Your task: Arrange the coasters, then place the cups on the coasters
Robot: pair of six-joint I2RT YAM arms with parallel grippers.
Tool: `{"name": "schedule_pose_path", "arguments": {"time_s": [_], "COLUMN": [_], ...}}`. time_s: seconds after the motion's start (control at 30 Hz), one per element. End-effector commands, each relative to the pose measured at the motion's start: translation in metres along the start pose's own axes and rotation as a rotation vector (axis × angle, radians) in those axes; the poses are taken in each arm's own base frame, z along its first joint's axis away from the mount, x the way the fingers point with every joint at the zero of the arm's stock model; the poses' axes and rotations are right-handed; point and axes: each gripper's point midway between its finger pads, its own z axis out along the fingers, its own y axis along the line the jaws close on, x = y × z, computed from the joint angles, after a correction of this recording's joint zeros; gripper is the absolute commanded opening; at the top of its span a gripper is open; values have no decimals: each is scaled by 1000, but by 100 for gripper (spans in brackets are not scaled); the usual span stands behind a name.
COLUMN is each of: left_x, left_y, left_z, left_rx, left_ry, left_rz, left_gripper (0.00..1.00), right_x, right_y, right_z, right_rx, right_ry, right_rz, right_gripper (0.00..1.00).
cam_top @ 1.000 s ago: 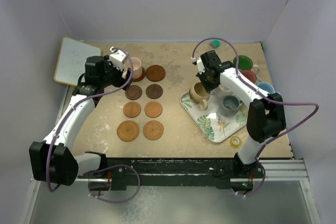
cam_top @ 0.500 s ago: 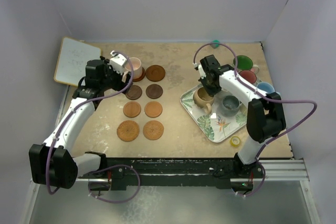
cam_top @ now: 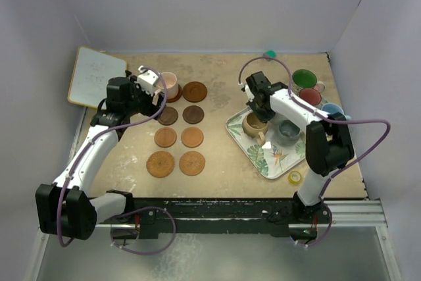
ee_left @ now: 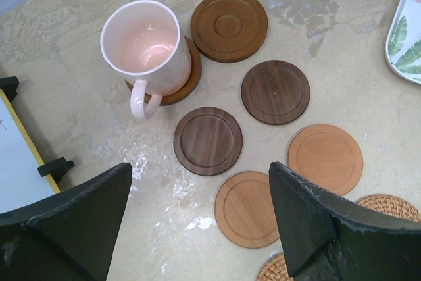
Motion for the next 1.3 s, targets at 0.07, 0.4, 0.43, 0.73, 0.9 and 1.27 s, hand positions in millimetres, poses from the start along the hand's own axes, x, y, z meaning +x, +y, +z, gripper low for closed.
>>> {"name": "schedule_pose_path", "arguments": {"time_s": [0.07,0.4,0.43,0.73,0.9,1.27], "left_x": [-11,-10,-10,-25,-31,-39], "left_y": [1,-21,-27,-67,-91,-160], "left_z": [-1,21,24,45,60,92], "left_rx": [-4,41,48,156,202,309], "left_ry": [-51,12,23,42,56,111], "left_rz": [27,71,88,3,-6,-134], "left_gripper": [81,81,81,81,80,80], "right_x": [-22,-25,-27,-23,-19,-17], "right_y": [-5,8,13,28,40,36], "right_z": [-6,-14,-17,-32,-34,-47], "right_rx": [39,-30,-63,-172,-262,-415], "right_ry": [-51,-68,-80,-101,-100,-146], "right_rz": [18,65,71,83,104,199], "right_gripper": [5,25,27,38,45,51]}}
